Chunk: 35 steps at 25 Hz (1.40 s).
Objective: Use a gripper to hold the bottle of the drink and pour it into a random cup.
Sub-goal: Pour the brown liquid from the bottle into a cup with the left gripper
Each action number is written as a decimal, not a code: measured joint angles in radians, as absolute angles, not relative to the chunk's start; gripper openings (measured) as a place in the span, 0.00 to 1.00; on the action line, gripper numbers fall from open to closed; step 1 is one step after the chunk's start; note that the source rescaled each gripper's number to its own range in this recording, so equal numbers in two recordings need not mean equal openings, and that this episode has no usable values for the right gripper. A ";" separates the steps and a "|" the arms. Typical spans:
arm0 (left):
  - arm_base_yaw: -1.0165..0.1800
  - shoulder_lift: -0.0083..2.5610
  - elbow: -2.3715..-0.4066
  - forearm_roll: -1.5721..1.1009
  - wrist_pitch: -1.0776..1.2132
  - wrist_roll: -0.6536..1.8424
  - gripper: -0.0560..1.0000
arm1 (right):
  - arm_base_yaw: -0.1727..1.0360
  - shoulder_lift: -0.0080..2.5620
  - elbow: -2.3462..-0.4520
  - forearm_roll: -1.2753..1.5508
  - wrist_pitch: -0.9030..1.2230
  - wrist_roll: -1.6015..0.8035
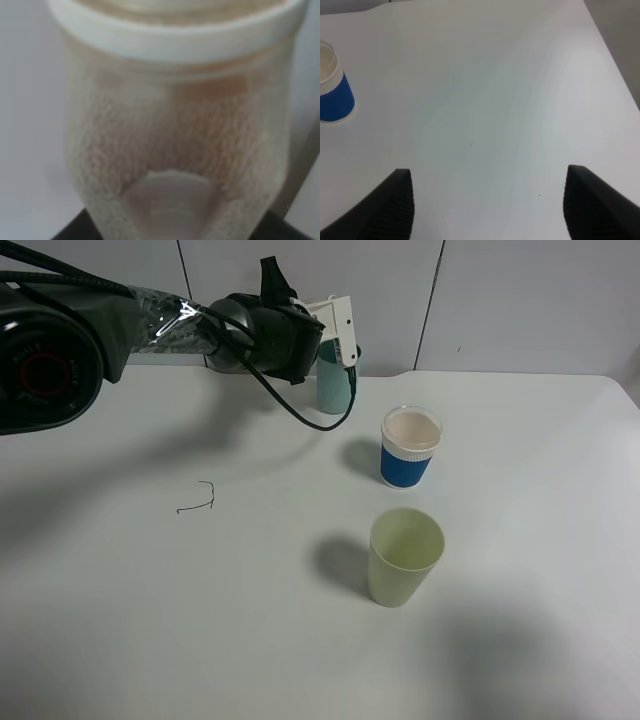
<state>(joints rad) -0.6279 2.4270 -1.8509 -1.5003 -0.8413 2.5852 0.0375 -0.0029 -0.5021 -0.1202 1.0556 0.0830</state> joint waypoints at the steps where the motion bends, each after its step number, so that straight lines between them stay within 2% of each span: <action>1: -0.628 2.427 -1.851 -1.494 -0.844 2.585 0.06 | 0.038 -0.003 -0.502 -0.120 1.056 0.083; 35: -0.628 2.427 -1.850 -1.388 -0.856 2.586 0.06 | 0.038 -0.003 -0.502 -0.120 1.056 0.084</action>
<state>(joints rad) -0.6279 2.4270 -1.8501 -1.3883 -0.8564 2.5860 0.0375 -0.0029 -0.5021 -0.1202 1.0556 0.0840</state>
